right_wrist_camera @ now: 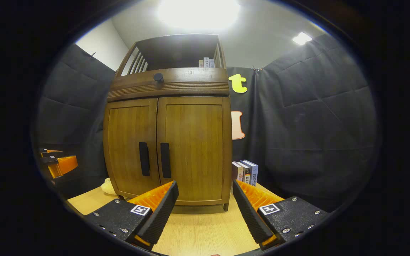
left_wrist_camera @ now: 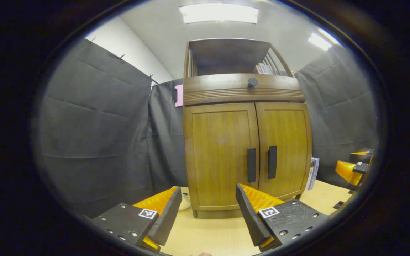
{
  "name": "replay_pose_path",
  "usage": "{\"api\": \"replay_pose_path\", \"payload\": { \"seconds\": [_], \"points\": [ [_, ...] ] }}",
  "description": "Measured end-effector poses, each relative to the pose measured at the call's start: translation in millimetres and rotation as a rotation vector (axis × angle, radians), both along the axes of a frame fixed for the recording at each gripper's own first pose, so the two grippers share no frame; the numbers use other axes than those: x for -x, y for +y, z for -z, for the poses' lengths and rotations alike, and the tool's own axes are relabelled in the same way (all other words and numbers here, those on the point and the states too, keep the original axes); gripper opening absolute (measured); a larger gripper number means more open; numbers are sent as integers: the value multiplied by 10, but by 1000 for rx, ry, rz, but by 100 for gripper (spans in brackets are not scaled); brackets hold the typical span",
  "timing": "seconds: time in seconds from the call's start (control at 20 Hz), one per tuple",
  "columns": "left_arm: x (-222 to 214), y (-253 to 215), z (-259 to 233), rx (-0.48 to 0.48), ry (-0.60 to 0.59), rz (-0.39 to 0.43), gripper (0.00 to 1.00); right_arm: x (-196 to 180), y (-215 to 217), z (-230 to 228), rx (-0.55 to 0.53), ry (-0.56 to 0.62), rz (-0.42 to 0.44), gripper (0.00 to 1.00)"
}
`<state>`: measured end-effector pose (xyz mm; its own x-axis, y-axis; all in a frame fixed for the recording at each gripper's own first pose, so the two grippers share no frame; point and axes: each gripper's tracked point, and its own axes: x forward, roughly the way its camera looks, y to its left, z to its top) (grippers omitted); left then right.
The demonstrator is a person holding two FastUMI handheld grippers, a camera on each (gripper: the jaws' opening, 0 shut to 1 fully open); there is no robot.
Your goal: Open the right door of the double-door shoe cabinet with the right hand, and open the left door with the left hand.
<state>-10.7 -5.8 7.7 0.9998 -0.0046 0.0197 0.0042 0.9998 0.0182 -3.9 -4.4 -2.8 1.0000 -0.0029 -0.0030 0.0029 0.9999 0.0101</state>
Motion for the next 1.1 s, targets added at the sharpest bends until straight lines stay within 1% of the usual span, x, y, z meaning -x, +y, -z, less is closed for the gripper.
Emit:
{"api": "replay_pose_path", "payload": {
  "seconds": [0.55, 0.9, 1.1],
  "points": [
    [27, 13, -86, -10, -14, -2, 88, -90, 68, -21, -5, -3, -30, 96],
    [39, 38, -131, -15, -20, -19, 88, -320, 247, -107, -24, 3, -83, 95],
    [49, 66, -109, -12, -15, -44, 88, -500, 380, -265, -31, -29, -116, 95]
  ]
}}
